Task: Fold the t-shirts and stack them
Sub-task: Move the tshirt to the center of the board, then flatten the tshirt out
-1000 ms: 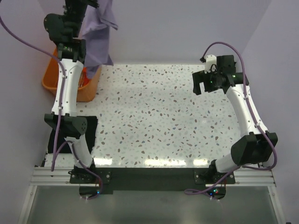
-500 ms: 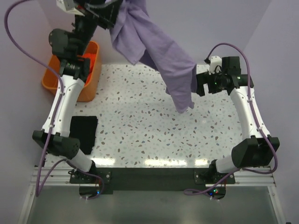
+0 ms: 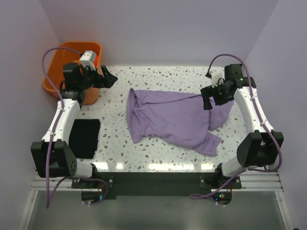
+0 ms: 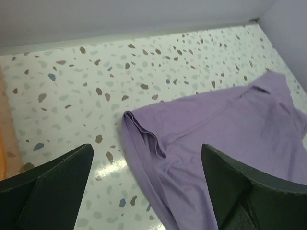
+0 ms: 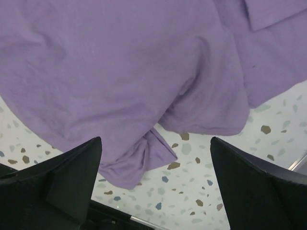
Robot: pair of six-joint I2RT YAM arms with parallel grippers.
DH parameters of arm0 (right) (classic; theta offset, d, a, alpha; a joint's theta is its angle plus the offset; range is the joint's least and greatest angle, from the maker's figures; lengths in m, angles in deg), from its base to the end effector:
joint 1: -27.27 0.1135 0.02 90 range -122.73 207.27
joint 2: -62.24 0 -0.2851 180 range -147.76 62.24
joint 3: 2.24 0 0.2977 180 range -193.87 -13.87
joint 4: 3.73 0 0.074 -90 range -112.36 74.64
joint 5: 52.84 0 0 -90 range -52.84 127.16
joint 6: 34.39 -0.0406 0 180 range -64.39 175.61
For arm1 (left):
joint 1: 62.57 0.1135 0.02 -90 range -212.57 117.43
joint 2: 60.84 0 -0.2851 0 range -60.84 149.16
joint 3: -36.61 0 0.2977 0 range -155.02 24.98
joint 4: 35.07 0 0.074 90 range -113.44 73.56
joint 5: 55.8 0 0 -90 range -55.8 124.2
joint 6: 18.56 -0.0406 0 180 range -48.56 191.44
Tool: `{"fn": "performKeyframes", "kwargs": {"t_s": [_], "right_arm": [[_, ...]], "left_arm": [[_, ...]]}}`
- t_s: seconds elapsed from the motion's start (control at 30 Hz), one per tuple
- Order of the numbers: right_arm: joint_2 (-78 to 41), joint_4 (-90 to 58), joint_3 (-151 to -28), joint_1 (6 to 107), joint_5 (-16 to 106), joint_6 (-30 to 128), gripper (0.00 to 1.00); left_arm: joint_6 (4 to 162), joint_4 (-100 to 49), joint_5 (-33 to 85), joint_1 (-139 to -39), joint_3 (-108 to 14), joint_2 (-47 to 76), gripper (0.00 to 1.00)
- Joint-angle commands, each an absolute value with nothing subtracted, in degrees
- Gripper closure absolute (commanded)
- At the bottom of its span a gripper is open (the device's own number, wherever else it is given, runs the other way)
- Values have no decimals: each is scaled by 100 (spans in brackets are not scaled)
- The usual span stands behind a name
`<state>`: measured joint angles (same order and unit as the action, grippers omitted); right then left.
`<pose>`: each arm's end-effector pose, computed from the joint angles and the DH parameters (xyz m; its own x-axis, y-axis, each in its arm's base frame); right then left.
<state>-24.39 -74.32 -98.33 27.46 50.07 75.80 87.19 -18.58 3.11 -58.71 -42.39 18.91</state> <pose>0.3517 0.0102 0.3476 -0.7836 -0.3390 -0.5207 -0.4065 0.9135 0.0170 0.3714 0.0040 0.3579 -0.4025 -0.2601 -0.8777 0.3378 0.8489 -0.4065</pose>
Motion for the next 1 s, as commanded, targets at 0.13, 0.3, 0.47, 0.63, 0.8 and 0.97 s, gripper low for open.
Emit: {"fn": "performKeyframes", "kwargs": {"t_s": [0.13,0.3,0.47,0.63,0.8,0.97], "right_arm": [[-2978,-7714,-9543,2569,4446,7776,5],[-3268,-7636,-9289,2446,3981,7776,10],[-3759,-7355,-9279,2139,3734,7609,23],[-4199,-7109,-9253,2077,3321,7469,28],[-4709,-6810,-9288,2068,3241,7284,33],[-5052,-6529,-9279,2068,3198,7257,42]], "left_arm": [[5838,203,361,-7082,-4569,2221,2],[5378,609,598,-7662,-4279,2660,16],[5307,732,721,-7926,-4191,3056,29],[5386,758,1134,-8436,-3822,3232,30],[5457,609,1688,-8797,-3444,3320,23],[5492,521,2259,-8990,-3136,3530,38]]}}
